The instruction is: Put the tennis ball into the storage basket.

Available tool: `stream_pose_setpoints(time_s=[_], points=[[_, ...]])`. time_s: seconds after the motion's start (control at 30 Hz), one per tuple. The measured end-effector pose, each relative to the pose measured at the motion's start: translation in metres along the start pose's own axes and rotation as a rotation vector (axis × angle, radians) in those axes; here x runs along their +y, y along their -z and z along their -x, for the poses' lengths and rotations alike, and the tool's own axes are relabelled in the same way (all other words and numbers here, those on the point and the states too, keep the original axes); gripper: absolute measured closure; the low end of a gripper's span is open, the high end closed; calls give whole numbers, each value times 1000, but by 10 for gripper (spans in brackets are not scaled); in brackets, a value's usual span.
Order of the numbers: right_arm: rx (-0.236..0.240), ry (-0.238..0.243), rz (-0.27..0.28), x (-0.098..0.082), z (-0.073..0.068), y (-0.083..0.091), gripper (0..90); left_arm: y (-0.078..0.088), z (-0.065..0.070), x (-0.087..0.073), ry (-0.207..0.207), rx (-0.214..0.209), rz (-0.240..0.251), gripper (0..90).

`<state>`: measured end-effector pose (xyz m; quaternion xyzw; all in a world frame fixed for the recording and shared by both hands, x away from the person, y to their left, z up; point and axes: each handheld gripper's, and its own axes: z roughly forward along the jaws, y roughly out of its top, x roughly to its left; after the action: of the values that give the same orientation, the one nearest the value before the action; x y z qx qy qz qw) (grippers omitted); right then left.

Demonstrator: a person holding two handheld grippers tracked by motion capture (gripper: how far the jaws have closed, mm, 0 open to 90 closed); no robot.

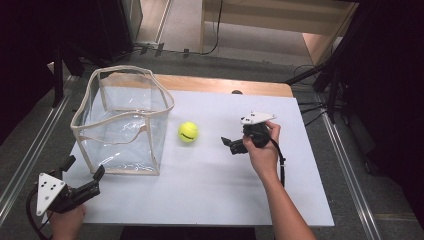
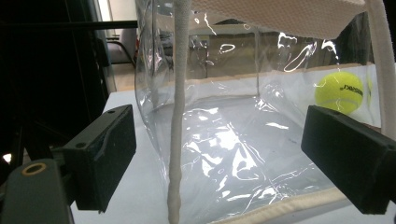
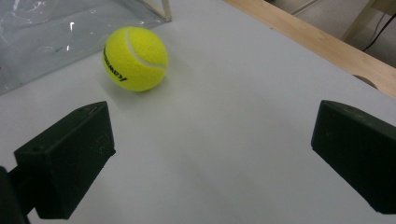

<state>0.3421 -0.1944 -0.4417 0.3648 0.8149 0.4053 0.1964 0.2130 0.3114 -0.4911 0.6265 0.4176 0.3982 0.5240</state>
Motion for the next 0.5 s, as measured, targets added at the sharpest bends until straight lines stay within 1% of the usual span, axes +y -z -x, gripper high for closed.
stream_pose_setpoints(time_s=[0.07,0.1,0.2,0.37,0.5], points=[[0,8,-3,4,0,-2,0,0,0,0,0,0,0,104],[5,5,-4,5,-1,-3,0,0,0,0,0,-1,0,104],[14,23,-6,11,0,-7,0,0,0,0,-2,-2,1,104],[29,34,-14,22,-1,-11,0,0,0,0,-2,-3,1,104],[30,46,-16,31,-1,-14,0,0,0,0,-2,-3,1,103]])
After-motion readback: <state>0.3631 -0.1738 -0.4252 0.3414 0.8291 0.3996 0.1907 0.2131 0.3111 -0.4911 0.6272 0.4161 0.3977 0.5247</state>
